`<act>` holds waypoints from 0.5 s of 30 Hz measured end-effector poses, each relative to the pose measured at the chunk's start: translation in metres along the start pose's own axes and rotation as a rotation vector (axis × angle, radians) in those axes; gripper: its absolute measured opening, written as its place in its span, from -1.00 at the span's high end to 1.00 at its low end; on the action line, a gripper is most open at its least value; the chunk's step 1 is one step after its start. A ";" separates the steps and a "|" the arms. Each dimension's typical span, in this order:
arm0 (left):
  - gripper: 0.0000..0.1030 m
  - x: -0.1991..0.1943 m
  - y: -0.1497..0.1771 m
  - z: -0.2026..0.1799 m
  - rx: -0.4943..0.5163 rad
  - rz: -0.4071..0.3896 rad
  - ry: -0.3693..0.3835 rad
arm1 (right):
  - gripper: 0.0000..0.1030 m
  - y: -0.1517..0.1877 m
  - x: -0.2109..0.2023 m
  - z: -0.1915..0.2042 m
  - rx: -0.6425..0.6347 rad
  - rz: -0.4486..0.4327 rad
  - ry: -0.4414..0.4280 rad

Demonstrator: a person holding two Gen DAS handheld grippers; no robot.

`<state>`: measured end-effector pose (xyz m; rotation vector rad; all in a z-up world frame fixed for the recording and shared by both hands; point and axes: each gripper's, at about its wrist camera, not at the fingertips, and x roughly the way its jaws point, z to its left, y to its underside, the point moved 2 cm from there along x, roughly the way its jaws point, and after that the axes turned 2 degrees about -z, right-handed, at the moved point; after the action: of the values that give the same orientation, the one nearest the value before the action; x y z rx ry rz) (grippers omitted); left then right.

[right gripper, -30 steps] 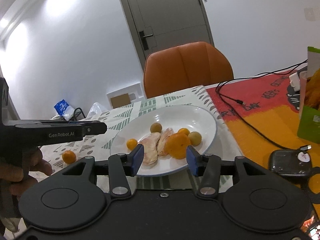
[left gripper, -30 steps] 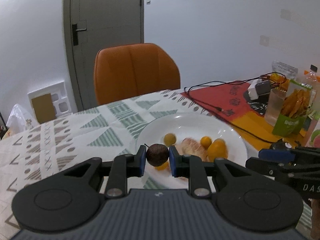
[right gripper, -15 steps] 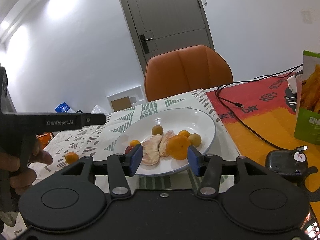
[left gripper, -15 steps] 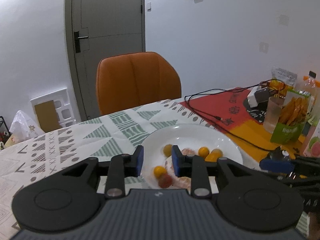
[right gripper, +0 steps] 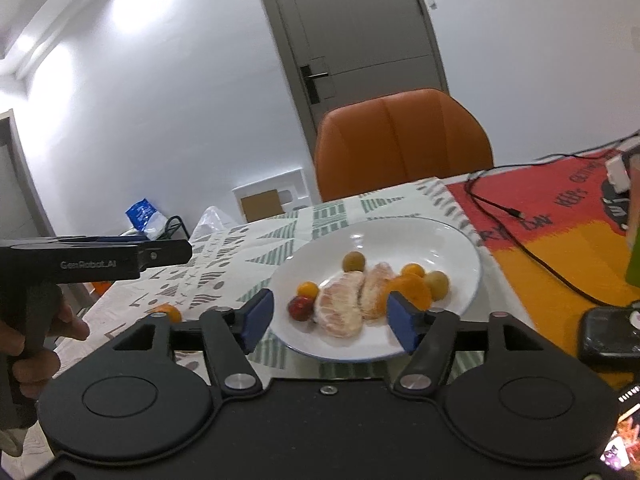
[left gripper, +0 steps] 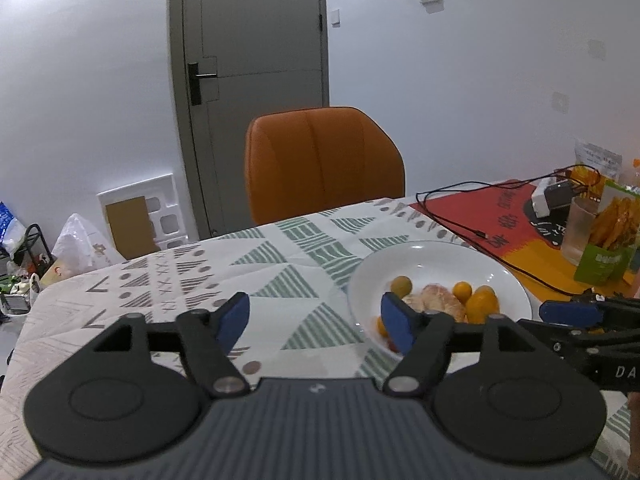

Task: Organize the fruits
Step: 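Lower the dark plum into the white bowl and open the left tool, then move both tools back toward the red apple and last kumquat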

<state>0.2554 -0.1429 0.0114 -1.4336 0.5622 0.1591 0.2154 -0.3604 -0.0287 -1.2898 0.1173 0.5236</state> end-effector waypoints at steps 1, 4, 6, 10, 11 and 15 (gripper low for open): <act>-0.43 -0.002 0.000 0.003 -0.006 -0.001 -0.004 | -0.36 -0.001 0.001 0.004 -0.008 -0.001 -0.006; -0.50 -0.009 0.001 0.016 -0.027 -0.010 -0.018 | -0.69 -0.003 0.003 0.016 -0.034 -0.014 -0.021; -0.54 -0.013 0.002 0.025 -0.039 -0.013 -0.036 | -0.89 -0.005 0.006 0.023 -0.043 -0.017 -0.035; -0.59 -0.019 0.006 0.042 -0.059 -0.017 -0.054 | -1.00 -0.008 0.016 0.034 -0.040 0.000 -0.066; -0.59 -0.021 0.006 0.046 -0.065 -0.018 -0.057 | -1.00 -0.008 0.018 0.037 -0.041 0.006 -0.072; -0.67 -0.024 0.009 0.060 -0.076 -0.012 -0.077 | -1.00 -0.008 0.026 0.049 -0.053 0.019 -0.093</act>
<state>0.2475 -0.0785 0.0162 -1.4979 0.4891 0.2272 0.2314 -0.3080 -0.0165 -1.3145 0.0383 0.6049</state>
